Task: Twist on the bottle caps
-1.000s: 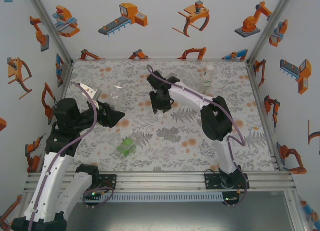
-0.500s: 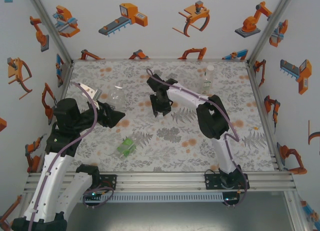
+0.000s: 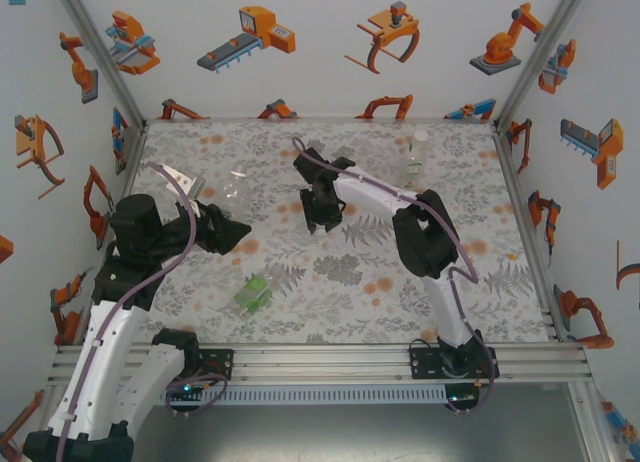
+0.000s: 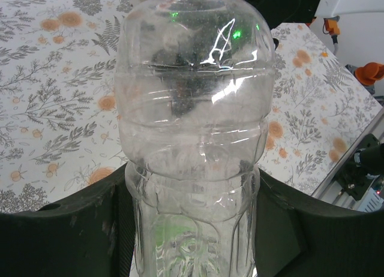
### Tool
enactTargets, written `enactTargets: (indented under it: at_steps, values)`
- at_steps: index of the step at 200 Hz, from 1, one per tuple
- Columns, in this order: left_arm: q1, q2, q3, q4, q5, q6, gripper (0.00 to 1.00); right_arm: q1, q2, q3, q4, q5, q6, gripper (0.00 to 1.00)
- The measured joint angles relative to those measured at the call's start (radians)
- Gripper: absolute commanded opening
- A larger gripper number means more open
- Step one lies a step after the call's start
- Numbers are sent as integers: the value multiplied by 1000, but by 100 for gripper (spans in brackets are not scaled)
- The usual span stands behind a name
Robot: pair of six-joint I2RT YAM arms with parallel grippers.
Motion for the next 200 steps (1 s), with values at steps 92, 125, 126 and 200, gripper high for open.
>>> enactTargets:
  at_steps: [92, 125, 126, 200]
  values:
    - [0, 0, 0, 0, 0, -8, 0, -7, 0, -47, 26, -1, -6, 43]
    - [0, 0, 0, 1, 0, -8, 0, -7, 0, -52, 26, 0, -7, 43]
    - [0, 0, 0, 1, 0, -8, 0, -7, 0, -52, 26, 0, -7, 43]
    - [0, 0, 0, 17, 0, -15, 0, -7, -2, -31, 26, 0, -7, 42]
